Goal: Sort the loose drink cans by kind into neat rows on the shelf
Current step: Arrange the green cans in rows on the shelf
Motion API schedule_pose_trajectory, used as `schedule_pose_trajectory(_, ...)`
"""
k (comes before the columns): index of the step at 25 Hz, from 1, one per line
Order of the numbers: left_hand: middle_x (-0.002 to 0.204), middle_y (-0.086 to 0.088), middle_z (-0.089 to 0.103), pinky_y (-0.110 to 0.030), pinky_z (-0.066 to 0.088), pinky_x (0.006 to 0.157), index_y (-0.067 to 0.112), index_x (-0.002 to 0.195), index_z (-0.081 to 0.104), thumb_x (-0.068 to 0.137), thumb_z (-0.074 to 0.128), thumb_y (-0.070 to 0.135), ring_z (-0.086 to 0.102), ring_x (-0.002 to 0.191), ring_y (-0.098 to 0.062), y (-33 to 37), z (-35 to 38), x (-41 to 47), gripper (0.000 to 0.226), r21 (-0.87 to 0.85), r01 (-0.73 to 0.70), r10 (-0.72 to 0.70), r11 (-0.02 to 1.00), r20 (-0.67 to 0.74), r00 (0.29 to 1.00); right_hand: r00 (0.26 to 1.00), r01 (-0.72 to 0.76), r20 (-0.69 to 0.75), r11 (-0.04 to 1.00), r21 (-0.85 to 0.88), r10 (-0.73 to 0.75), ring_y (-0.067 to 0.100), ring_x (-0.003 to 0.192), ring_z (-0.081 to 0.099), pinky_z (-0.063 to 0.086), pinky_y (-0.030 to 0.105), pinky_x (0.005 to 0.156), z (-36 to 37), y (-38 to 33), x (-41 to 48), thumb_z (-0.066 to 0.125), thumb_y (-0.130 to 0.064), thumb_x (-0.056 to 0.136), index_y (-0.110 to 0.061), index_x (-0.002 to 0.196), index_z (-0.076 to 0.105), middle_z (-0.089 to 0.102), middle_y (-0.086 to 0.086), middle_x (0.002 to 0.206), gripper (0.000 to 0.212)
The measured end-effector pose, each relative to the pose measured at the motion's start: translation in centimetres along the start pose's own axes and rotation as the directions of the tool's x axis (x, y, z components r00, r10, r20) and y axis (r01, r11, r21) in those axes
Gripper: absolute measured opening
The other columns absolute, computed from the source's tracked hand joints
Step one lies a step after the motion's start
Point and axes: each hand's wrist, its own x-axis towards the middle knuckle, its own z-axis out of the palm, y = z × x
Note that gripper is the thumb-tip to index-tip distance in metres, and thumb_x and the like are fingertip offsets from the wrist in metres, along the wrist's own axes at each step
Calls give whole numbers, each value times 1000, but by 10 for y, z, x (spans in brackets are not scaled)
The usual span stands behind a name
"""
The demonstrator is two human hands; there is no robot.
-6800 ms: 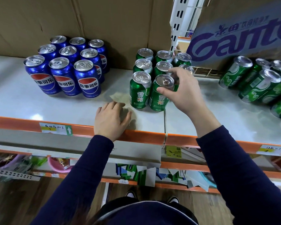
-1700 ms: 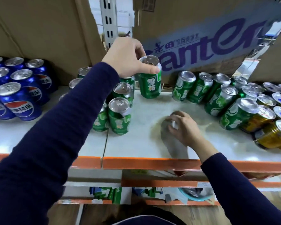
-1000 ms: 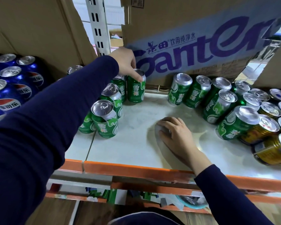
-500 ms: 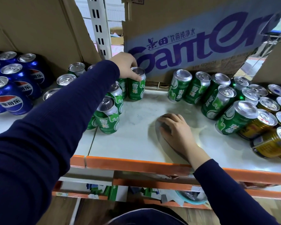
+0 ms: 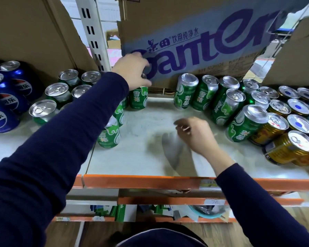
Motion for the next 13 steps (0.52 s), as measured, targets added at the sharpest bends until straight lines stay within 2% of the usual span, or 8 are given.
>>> schedule_pose_trajectory(2,117,-14,57,-41,45,90,12,125,60,85,65,45,54,106,-32,20,1,3,52,-116,-69,58,991,-91,994,987,-23,-161,999,-27,18,30,84,65,52,36,78,-34,9,19,65,-7,82,-8,98,73,70,12,93,18)
schedule_pose_trajectory(4,115,-11,61,-38,46,90,12,123,62,85,65,44,56,105,-28,44,9,14,50,-224,-108,94,969,-75,993,963,-63,-267,991,-119,29,30,90,63,46,31,80,-70,21,43,64,-9,80,-8,101,73,70,13,97,23)
schedule_pose_trajectory(5,116,-10,62,-36,46,89,11,124,61,84,67,44,57,104,-27,57,16,20,52,-270,-98,91,958,-38,995,960,-89,-276,981,-172,39,30,93,62,43,30,80,-85,27,55,64,-11,80,-9,104,72,69,13,100,25)
schedule_pose_trajectory(7,118,-10,60,-31,44,85,9,125,57,81,71,44,56,106,-26,78,33,34,58,-334,-34,46,942,28,999,974,-135,-213,952,-276,77,34,100,58,41,32,82,-104,40,75,66,-15,80,-12,109,71,67,16,106,30)
schedule_pose_trajectory(9,118,-12,58,-29,39,78,8,119,55,76,75,45,53,107,-28,91,51,45,60,-361,39,-30,932,31,999,990,-138,-78,931,-337,119,35,108,55,41,33,88,-109,50,90,71,-20,79,-13,119,66,63,18,116,41)
schedule_pose_trajectory(11,120,-12,57,-30,39,82,8,121,52,72,79,42,51,111,-28,97,63,51,65,-444,118,-128,888,7,992,985,-120,66,917,-381,157,35,116,52,43,36,96,-108,56,98,74,-26,78,-13,129,59,59,19,126,55)
schedule_pose_trajectory(13,120,-10,56,-29,41,87,9,123,52,68,82,38,51,111,-25,97,66,51,69,-519,142,-175,843,-15,985,983,-88,116,913,-398,145,37,119,50,42,39,98,-105,60,103,74,-31,79,-11,132,56,59,19,128,59)
